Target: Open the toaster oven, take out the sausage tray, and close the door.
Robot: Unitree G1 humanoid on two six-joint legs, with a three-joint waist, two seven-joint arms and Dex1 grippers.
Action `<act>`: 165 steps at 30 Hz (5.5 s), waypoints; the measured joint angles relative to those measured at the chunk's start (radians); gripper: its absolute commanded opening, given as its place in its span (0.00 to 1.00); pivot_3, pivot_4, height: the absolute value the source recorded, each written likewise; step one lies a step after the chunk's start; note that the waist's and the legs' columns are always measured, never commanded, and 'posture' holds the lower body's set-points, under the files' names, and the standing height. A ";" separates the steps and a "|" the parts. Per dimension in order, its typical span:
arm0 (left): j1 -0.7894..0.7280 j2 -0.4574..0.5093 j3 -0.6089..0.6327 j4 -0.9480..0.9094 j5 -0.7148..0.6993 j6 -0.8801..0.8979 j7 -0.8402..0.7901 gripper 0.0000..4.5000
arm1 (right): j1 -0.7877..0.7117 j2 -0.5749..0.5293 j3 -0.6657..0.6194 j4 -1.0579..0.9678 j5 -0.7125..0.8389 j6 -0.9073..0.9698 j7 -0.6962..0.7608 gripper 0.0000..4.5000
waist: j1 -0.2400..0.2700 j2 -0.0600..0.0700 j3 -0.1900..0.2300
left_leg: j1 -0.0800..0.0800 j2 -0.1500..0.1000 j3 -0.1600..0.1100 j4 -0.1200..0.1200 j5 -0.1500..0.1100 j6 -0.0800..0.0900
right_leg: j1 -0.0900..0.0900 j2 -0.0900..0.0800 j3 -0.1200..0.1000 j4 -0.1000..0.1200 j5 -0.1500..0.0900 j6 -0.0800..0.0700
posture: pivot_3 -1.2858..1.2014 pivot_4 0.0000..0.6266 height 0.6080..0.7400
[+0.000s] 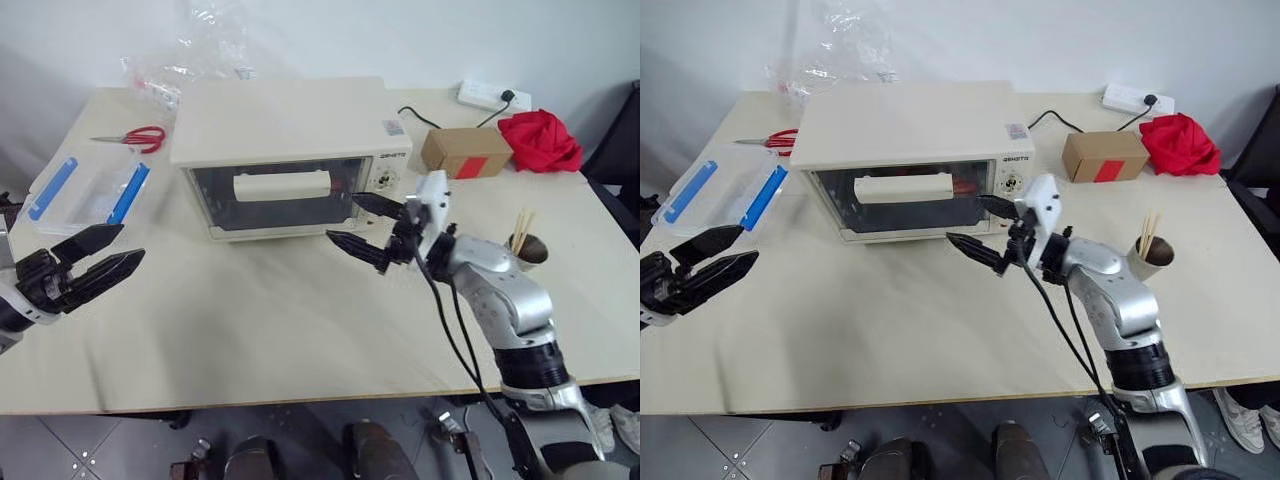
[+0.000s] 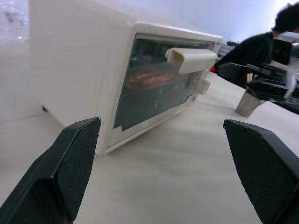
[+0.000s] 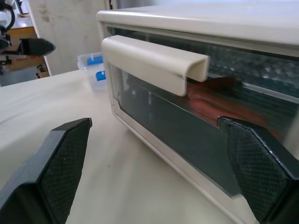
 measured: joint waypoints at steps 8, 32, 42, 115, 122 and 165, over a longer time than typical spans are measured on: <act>0.045 -0.076 -0.051 -0.080 0.021 -0.002 0.032 0.99 | -0.098 0.109 0.058 0.166 -0.098 -0.138 0.058 1.00 | -0.017 0.001 0.000 | -0.002 0.001 0.000 -0.001 -0.001 -0.001 | -0.009 -0.002 -0.002 0.012 0.000 0.000 | 0.52 0.24 1.00; -0.345 -0.127 -0.220 0.030 0.115 -0.001 0.175 0.23 | 0.065 -0.002 0.143 0.071 -0.230 -0.400 0.324 1.00 | -0.028 0.000 0.000 | -0.001 0.003 0.000 0.002 -0.001 -0.001 | -0.012 0.000 -0.002 0.013 0.000 -0.001 | 0.52 0.24 1.00; -0.349 -0.150 -0.369 0.085 0.229 -0.053 0.093 0.01 | 0.147 -0.066 0.133 0.029 -0.250 -0.419 0.319 1.00 | -0.042 0.001 0.001 | -0.001 0.003 -0.001 0.001 -0.001 -0.001 | -0.012 -0.001 -0.003 0.015 0.000 -0.001 | 0.52 0.24 1.00; -0.206 -0.199 -0.435 0.100 0.399 -0.290 -0.083 0.01 | 0.399 -0.269 -0.074 -0.166 -0.275 -0.397 0.101 1.00 | 0.025 0.007 0.000 | 0.014 0.006 0.008 -0.001 -0.006 -0.001 | 0.004 0.003 0.002 -0.001 0.000 -0.001 | 0.52 0.24 1.00; -0.126 -0.239 -0.450 0.086 0.413 -0.342 -0.058 0.01 | 0.309 -0.242 0.004 -0.244 -0.376 -0.368 0.044 1.00 | 0.027 0.007 0.000 | 0.014 0.006 0.007 -0.001 -0.006 -0.001 | 0.004 0.003 0.003 -0.002 0.000 -0.001 | 0.52 0.24 1.00; 0.109 -0.277 -0.158 -0.172 0.110 -0.113 0.170 1.00 | -0.435 0.284 0.557 0.639 -1.308 -0.337 -0.530 0.80 | -0.129 0.008 0.000 | 0.001 0.008 0.003 -0.001 -0.005 -0.003 | -0.014 -0.001 -0.007 0.018 -0.001 -0.004 | 0.52 0.24 1.00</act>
